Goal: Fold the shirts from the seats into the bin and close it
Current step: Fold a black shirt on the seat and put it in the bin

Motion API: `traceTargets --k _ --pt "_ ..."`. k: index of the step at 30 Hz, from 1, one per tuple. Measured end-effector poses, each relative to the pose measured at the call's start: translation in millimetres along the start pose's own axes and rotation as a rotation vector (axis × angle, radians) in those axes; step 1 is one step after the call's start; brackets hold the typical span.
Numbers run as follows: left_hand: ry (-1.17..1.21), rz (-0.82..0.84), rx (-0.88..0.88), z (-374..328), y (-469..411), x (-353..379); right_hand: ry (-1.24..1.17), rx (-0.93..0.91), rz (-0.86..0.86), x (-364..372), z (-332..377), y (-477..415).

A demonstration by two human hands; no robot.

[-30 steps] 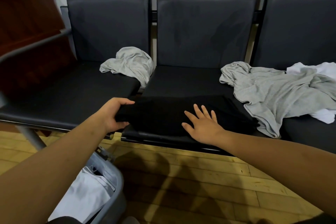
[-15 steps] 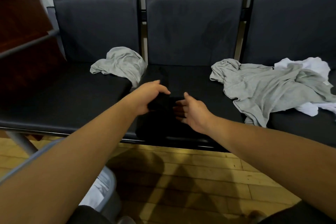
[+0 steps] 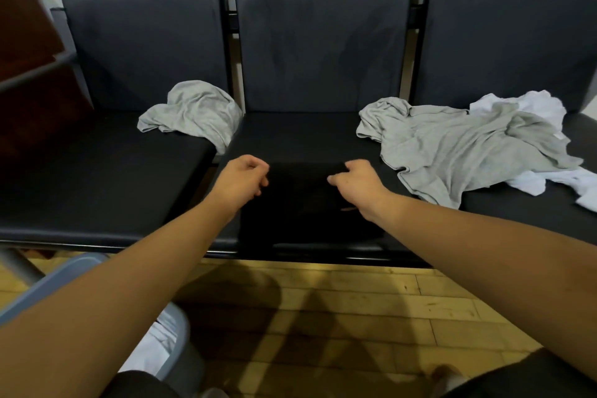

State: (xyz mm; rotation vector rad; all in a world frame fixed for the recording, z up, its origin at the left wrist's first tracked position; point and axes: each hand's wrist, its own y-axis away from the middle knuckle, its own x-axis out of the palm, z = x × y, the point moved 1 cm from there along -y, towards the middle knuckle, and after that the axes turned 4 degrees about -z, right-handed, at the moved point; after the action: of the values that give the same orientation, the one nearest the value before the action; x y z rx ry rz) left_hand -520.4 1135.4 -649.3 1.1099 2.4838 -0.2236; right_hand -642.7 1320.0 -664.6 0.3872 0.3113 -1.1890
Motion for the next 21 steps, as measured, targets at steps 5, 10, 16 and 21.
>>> traceTargets --k 5,10,16,21 --pt "-0.436 -0.04 -0.074 26 -5 -13 0.376 0.093 0.022 -13 -7 5" --pt "-0.329 0.081 -0.241 24 -1 -1 0.567 0.145 0.058 -17 -8 4" --pt "-0.074 0.114 -0.388 21 3 1 0.255 0.215 0.048 -7 -5 4" --pt "0.397 0.268 -0.518 12 10 -13 -0.046 0.24 0.143 5 -1 10"
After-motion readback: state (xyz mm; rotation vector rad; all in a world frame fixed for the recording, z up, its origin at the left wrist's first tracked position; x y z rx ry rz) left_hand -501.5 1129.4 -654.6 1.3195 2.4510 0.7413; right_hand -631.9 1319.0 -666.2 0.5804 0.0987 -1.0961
